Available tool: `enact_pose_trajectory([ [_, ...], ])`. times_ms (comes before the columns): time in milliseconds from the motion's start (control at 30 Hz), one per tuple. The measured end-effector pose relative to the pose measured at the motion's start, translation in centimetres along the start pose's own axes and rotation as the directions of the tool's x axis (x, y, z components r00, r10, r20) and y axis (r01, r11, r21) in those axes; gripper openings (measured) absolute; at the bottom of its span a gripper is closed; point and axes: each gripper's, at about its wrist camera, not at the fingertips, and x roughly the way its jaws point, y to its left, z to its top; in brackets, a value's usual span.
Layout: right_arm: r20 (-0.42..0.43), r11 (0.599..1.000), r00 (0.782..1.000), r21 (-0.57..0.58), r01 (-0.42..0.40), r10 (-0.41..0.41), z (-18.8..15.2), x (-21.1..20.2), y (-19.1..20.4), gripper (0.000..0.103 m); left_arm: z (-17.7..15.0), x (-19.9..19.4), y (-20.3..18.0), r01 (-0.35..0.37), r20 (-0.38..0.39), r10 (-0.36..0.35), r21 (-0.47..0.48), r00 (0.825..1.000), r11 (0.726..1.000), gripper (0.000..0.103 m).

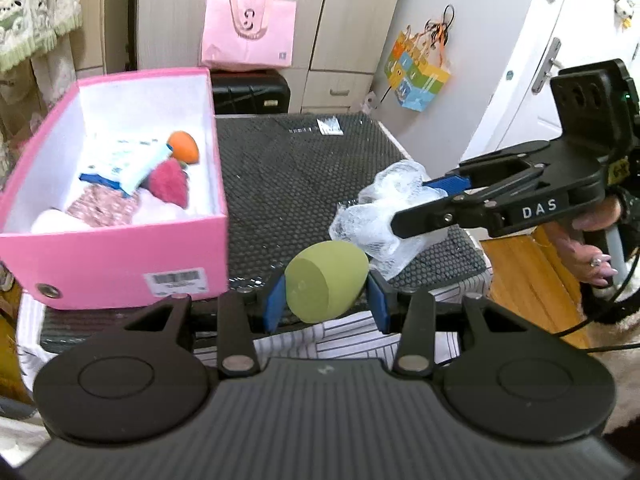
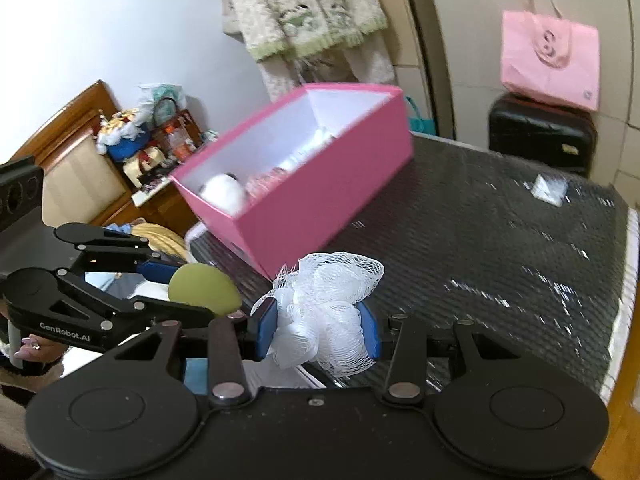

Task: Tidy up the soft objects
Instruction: 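Carry the sponge and bath puff into the pink shoebox and open both tools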

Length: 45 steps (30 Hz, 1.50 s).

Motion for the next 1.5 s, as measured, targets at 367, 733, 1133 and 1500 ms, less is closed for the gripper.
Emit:
enact_pose_trajectory([
  [367,0.127,0.997,0.992,-0.079,0.009,0.001,5.9,2.3,5.1,0.049,3.3,-4.1,5.2,-0.061,0.160,0.062,-0.013,0.985,0.998,0.042],
  [733,0.191,0.995,0.980,-0.076,0.067,-0.052,12.6,9.3,3.1,0.049,7.9,0.6,12.5,-0.119,0.196,0.142,-0.124,0.970,0.985,0.042],
  [1133,0.090,0.964,0.981,-0.192,0.185,-0.170,16.1,17.3,1.7,0.055,10.3,7.6,18.5,-0.269,0.077,0.288,-0.189,0.955,0.944,0.044],
  [1500,0.148,0.962,0.966,-0.143,0.232,-0.211,15.5,16.6,0.8,0.075,9.0,5.6,18.0,-0.282,0.100,0.303,-0.178,0.948,0.943,0.074],
])
